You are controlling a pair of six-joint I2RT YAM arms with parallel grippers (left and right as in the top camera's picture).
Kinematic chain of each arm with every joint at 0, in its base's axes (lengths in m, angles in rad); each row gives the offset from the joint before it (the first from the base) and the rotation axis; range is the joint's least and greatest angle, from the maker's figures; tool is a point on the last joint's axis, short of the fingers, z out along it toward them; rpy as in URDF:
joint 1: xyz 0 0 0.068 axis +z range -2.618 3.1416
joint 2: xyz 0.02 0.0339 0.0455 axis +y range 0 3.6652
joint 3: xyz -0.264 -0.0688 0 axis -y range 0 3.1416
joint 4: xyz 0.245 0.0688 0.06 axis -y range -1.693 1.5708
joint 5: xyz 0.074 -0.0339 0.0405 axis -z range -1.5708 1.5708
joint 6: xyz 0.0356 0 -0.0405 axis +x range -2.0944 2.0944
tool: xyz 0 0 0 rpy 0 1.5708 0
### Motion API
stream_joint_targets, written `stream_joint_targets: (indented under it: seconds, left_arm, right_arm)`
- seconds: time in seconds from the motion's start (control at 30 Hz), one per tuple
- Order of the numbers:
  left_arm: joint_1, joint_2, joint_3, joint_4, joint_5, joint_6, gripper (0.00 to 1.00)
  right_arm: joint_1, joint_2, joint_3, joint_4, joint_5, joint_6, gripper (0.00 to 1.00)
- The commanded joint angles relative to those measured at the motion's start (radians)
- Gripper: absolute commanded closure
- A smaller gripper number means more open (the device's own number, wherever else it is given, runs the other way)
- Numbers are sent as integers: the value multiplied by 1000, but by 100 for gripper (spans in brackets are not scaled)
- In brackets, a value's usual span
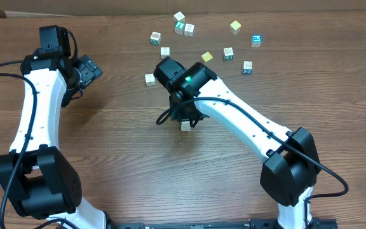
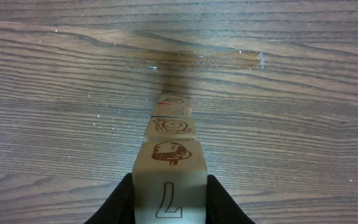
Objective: Form a tower
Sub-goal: 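Carry the L block over the stack with the right gripper, then lower the L block onto the top of the stack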
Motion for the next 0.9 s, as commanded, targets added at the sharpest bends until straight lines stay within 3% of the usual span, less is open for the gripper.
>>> stream_joint_targets:
  seconds: [0.0,0.87]
  left_arm:
    - [-3,7,20,2,1,2,0]
    - [-3,7,20,2,1,2,1]
  right_arm:
    - [-6,-2,-12,2,0,7,76]
    - [-6,-2,-36,28,-31,6,73]
